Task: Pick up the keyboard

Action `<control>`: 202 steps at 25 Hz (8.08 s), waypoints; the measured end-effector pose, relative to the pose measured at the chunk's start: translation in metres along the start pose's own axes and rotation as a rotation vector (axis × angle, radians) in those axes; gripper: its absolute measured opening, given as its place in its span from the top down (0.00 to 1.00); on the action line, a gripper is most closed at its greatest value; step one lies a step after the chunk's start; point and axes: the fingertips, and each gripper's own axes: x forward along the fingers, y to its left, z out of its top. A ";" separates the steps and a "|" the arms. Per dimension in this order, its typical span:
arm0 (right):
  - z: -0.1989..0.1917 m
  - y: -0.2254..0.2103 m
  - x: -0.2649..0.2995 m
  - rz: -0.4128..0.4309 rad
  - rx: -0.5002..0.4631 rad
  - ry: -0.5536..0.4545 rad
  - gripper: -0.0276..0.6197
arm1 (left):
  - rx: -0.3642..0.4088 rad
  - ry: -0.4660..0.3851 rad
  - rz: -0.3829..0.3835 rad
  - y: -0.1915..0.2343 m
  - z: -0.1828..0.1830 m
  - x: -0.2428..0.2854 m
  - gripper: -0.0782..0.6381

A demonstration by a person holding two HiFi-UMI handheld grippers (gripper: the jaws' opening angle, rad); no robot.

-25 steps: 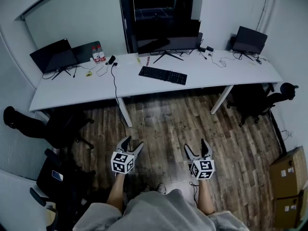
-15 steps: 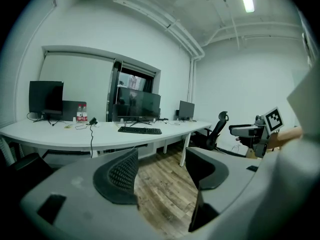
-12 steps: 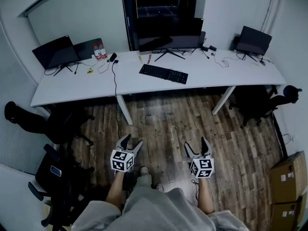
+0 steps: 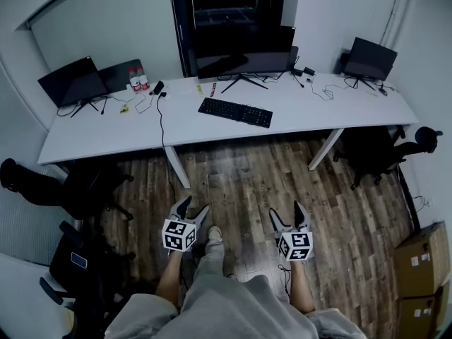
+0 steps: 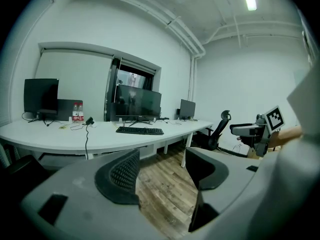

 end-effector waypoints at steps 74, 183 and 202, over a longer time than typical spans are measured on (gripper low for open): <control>0.090 -0.170 0.502 -0.122 0.072 0.120 0.41 | -0.075 0.171 -0.048 0.306 0.121 0.466 0.50; -0.060 -0.225 0.587 -0.262 0.497 0.494 0.35 | -0.172 0.434 -0.120 0.372 0.056 0.603 0.41; -0.053 -0.224 0.584 -0.256 0.502 0.529 0.34 | -0.189 0.430 -0.091 0.368 0.058 0.594 0.41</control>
